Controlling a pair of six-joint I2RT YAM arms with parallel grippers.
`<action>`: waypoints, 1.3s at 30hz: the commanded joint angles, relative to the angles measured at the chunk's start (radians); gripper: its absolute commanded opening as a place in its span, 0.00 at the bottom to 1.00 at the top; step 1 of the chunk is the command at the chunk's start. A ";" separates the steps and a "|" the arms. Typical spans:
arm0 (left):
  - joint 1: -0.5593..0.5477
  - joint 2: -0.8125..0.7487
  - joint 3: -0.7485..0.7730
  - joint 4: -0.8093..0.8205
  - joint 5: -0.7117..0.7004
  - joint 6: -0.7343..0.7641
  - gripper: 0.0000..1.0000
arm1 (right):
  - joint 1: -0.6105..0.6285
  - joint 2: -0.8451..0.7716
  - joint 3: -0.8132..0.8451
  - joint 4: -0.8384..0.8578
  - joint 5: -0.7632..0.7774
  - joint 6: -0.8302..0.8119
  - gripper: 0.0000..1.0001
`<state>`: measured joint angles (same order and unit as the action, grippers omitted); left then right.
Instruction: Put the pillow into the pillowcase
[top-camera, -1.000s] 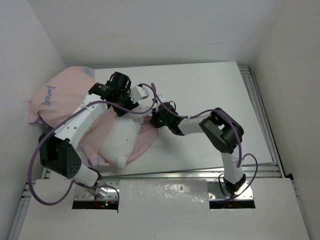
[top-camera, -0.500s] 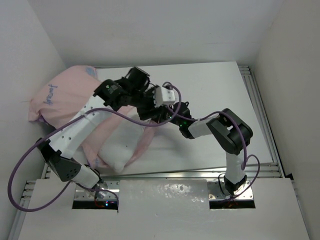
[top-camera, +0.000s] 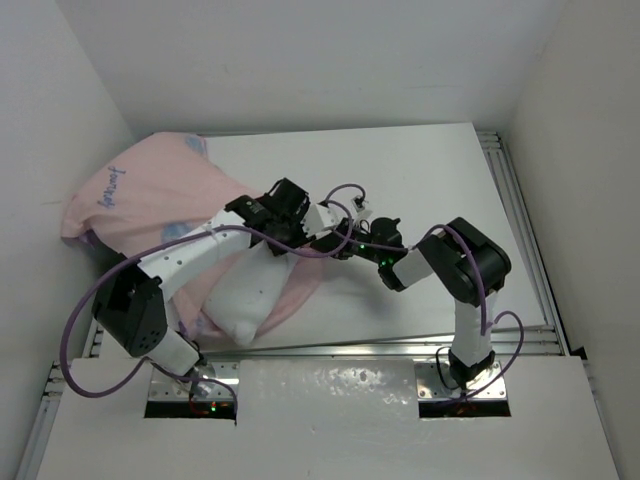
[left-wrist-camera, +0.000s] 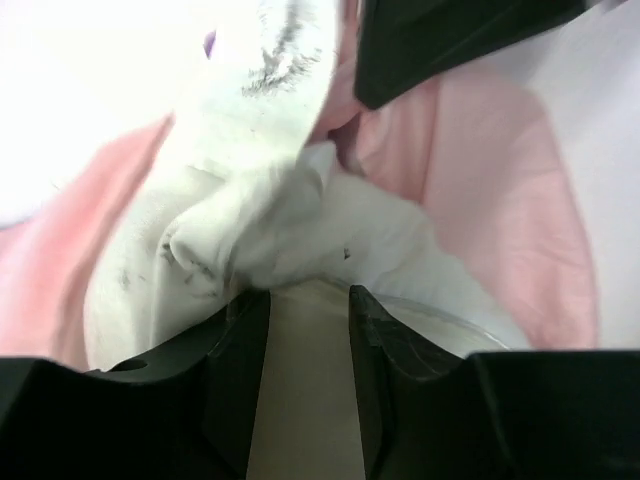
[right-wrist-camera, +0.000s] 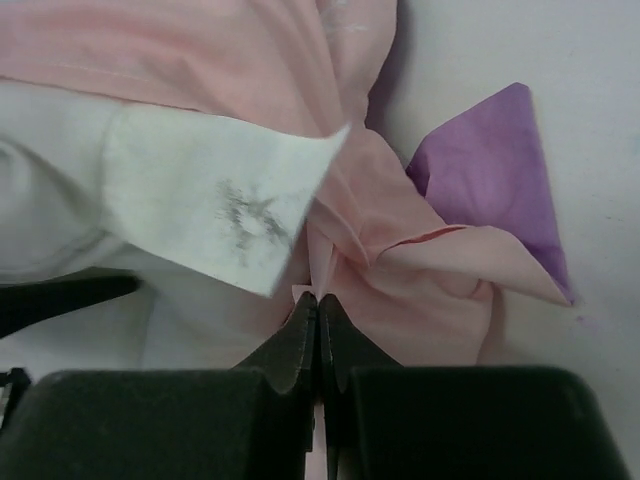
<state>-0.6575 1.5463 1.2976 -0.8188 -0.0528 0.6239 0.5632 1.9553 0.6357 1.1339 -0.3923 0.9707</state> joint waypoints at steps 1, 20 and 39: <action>0.054 -0.011 -0.138 0.105 -0.192 0.014 0.36 | -0.017 -0.012 -0.040 0.315 -0.128 0.045 0.00; 0.177 0.098 -0.225 0.162 -0.042 -0.007 0.43 | -0.014 -0.182 -0.061 -0.082 -0.093 -0.185 0.11; 0.176 -0.166 0.273 -0.341 0.406 0.126 1.00 | -0.126 -0.063 0.689 -0.784 -0.337 -0.508 0.82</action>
<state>-0.4942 1.4517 1.4975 -1.0489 0.2665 0.6888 0.4305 1.8469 1.1519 0.4408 -0.5961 0.5026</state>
